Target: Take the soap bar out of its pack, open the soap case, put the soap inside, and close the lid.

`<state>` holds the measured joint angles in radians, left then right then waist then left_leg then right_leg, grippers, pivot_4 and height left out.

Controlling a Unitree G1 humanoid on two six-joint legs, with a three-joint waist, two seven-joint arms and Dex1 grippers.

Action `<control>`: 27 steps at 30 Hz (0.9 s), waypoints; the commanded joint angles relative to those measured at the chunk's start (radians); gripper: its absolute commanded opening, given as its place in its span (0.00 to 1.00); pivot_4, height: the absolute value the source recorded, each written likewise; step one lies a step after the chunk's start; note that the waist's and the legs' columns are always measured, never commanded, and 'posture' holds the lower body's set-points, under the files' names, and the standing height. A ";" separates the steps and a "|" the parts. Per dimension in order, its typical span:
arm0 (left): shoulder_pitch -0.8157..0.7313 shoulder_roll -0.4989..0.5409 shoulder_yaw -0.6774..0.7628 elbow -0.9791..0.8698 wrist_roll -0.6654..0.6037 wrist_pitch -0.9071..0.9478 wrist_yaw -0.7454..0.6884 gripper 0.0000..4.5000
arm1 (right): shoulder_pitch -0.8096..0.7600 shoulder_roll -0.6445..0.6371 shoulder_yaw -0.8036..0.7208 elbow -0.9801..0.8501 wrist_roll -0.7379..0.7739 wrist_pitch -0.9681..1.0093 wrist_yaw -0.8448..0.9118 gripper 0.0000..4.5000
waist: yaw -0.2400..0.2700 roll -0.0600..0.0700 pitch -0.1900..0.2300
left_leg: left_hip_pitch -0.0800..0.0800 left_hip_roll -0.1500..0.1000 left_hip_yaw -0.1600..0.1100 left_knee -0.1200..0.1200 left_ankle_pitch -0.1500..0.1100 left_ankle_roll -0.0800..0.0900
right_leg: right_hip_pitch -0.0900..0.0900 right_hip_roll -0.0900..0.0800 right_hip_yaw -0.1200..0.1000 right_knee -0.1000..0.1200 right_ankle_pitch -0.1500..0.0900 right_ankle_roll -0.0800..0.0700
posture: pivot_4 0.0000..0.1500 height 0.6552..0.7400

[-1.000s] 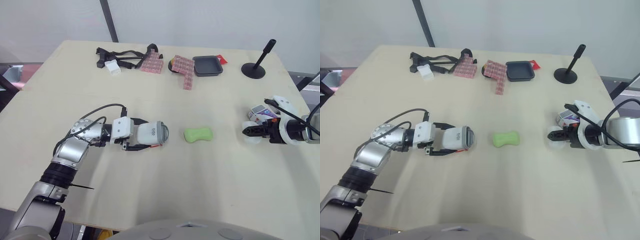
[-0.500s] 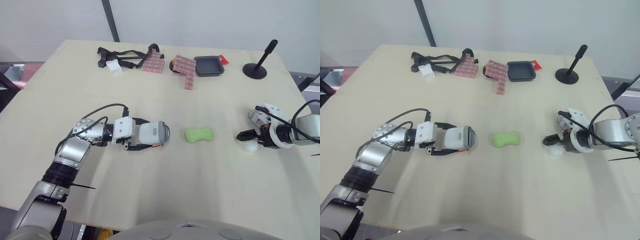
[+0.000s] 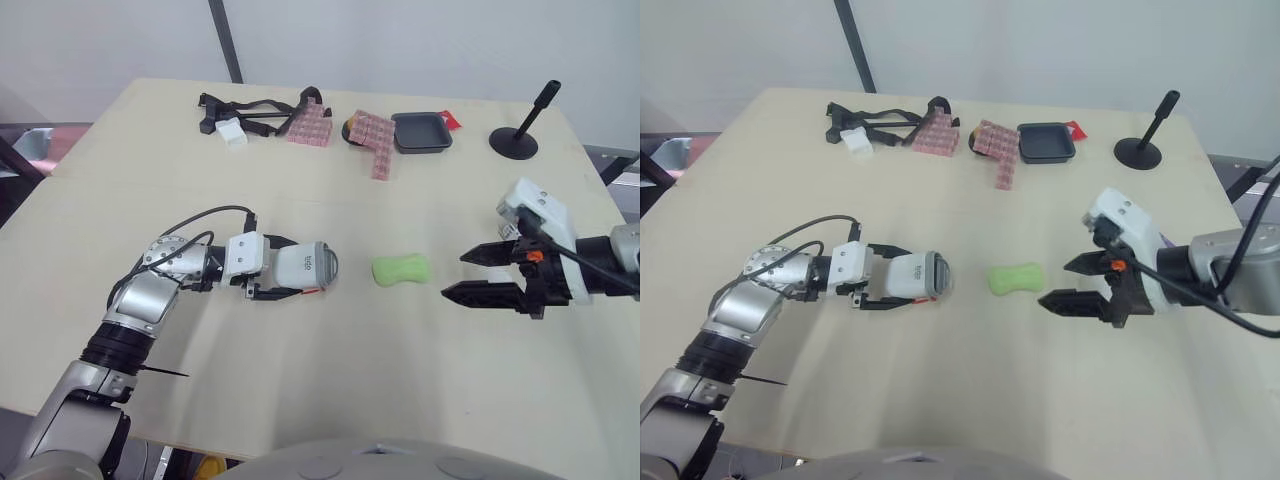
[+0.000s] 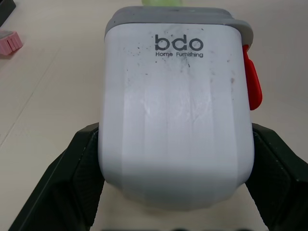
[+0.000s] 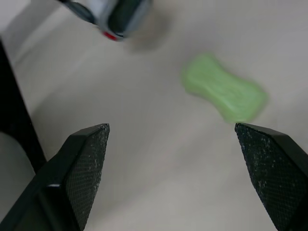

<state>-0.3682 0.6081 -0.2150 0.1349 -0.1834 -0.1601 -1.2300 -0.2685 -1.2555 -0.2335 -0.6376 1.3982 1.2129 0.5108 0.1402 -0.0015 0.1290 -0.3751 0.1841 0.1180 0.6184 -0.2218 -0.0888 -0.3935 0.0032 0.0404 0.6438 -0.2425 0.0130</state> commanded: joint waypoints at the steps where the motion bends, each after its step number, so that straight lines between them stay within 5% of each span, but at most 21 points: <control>1: -0.020 0.021 0.026 -0.037 -0.022 0.021 -0.009 0.77 | 0.125 0.047 0.018 -0.075 -0.420 -0.402 0.226 1.00 | -0.002 -0.001 0.000 | 0.000 0.000 0.000 0.000 0.000 0.000 | 0.000 0.000 0.000 0.000 0.000 0.000 | 1.00 1.00; 7: -0.014 0.032 0.029 -0.055 -0.049 0.083 -0.033 0.77 | 0.232 0.210 0.010 -0.012 -0.577 -0.673 0.438 1.00 | -0.022 -0.002 -0.001 | -0.002 0.000 0.003 0.006 -0.001 0.003 | -0.005 -0.002 0.002 0.008 0.000 0.000 | 1.00 1.00; 13: -0.049 0.090 0.030 -0.087 -0.068 0.197 -0.086 0.77 | 0.122 0.463 0.163 0.163 -0.774 -0.834 0.344 1.00 | -0.056 -0.005 -0.003 | 0.001 0.000 0.002 0.006 0.001 0.003 | -0.005 -0.002 0.002 0.011 0.000 -0.001 | 1.00 1.00; 27: -0.086 0.155 -0.011 -0.231 -0.071 0.454 -0.120 0.77 | 0.148 0.509 0.280 0.158 -0.902 -0.782 0.346 1.00 | -0.062 -0.001 -0.002 | 0.001 -0.001 0.002 0.005 0.001 0.003 | -0.004 -0.002 0.002 0.009 0.000 -0.001 | 1.00 1.00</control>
<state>-0.4381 0.7509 -0.2271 -0.0538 -0.2425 0.2661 -1.3429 -0.1165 -0.7500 0.0499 -0.4532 0.5124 0.4498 0.8647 0.0779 -0.0024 0.1268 -0.3742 0.1827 0.1202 0.6233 -0.2213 -0.0856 -0.3970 0.0013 0.0425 0.6528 -0.2430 0.0123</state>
